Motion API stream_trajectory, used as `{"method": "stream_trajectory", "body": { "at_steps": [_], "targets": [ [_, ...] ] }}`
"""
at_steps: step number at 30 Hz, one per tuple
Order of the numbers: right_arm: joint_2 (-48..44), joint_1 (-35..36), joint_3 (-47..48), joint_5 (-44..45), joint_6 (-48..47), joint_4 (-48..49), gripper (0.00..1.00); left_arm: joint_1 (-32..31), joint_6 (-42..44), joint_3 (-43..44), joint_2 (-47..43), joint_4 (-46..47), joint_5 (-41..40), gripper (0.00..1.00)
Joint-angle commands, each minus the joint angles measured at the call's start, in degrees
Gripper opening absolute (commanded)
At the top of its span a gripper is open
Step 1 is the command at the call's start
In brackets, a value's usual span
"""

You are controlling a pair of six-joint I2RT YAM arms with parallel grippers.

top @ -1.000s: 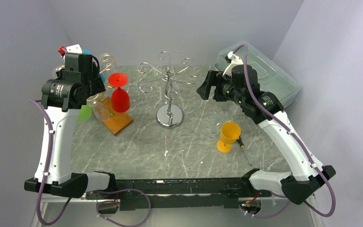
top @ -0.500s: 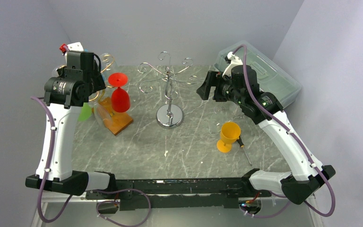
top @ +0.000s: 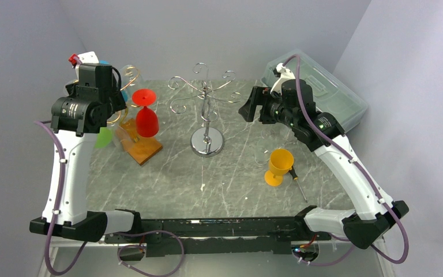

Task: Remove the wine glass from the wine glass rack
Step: Pick up the wine glass from the wine rack.

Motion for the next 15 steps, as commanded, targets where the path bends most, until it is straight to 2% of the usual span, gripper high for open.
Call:
{"method": "stream_trajectory", "body": {
  "at_steps": [1, 15],
  "targets": [
    [0.17, 0.24, -0.07, -0.83, -0.02, 3.26, 0.86, 0.11, 0.19, -0.84, -2.09, 2.76, -3.11, 0.48],
    [-0.11, 0.24, -0.10, -0.31, 0.07, 3.45, 0.85, 0.12, 1.75, 2.00, 3.29, 8.32, -1.32, 0.47]
  ]
}}
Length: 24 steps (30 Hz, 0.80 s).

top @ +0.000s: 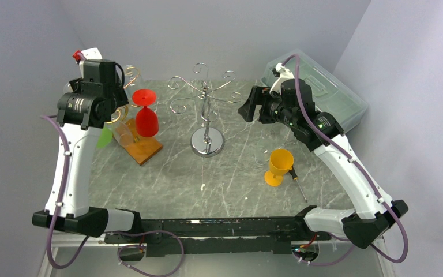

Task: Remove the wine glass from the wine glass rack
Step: Pick up the wine glass from the wine rack.

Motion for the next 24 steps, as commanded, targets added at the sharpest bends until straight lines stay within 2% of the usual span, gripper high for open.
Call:
{"method": "stream_trajectory", "body": {
  "at_steps": [1, 11, 24],
  "targets": [
    [-0.47, 0.22, -0.07, 0.09, 0.11, 3.02, 0.85, 0.09, 1.33, 2.95, 1.90, 4.88, 0.04, 0.47],
    [-0.88, 0.21, -0.73, -0.97, 0.33, 3.40, 0.85, 0.07, 1.57, 6.33, 3.10, 0.69, 7.14, 0.46],
    [-1.34, 0.27, -2.45, -3.76, 1.49, 5.26, 0.85, 0.07, 1.66, 5.71, 1.32, -4.03, 14.04, 0.46]
  ]
}}
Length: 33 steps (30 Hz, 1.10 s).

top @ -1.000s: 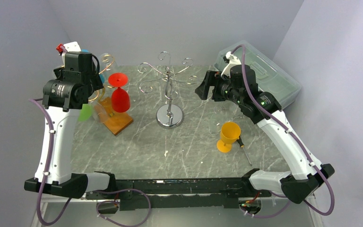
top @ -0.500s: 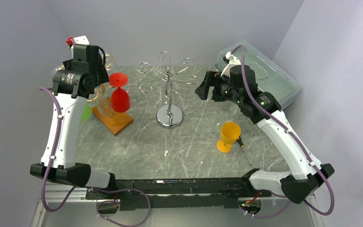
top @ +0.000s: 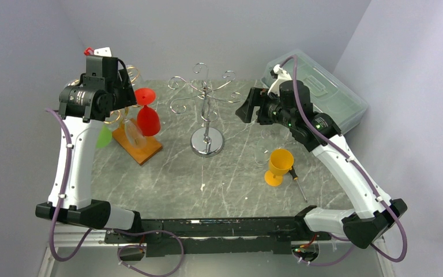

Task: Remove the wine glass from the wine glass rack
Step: Pick up the wine glass from the wine rack, then place the wine glass at the center of the board.

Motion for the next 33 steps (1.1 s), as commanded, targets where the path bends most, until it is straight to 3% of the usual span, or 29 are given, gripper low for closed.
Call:
{"method": "stream_trajectory", "body": {
  "at_steps": [1, 17, 33],
  "targets": [
    [-1.41, 0.35, -1.03, -2.21, 1.00, 3.74, 0.85, -0.01, 0.39, 0.95, -2.56, -0.43, 3.71, 0.46],
    [-4.28, 5.20, -9.00, -6.49, 5.07, 12.47, 0.85, -1.19, -1.23, 0.75, -3.84, -1.81, 11.58, 0.44],
    [-0.75, 29.26, -12.08, 12.11, -6.35, 29.06, 0.84, -3.59, -2.98, -3.17, -8.75, -3.82, 17.95, 0.43]
  ]
}}
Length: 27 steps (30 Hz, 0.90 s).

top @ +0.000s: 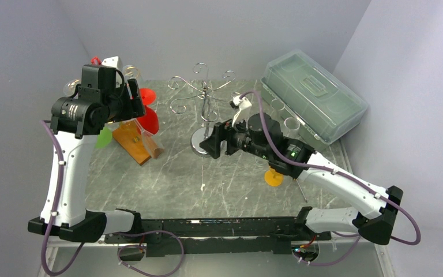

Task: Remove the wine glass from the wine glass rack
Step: Place the wine glass at the center of the board.

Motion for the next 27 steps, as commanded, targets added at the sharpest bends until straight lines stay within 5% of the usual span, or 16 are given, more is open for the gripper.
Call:
{"method": "stream_trajectory", "body": {
  "at_steps": [1, 27],
  "targets": [
    [2.99, 4.42, 1.70, 6.84, -5.63, 9.14, 0.84, -0.60, -1.44, -1.62, -3.29, 0.51, 3.54, 0.43],
    [26.81, 16.92, 17.21, 13.78, -18.00, 20.47, 0.73, -3.17, -4.18, -8.98, -10.77, 0.36, 14.78, 0.43]
  ]
}}
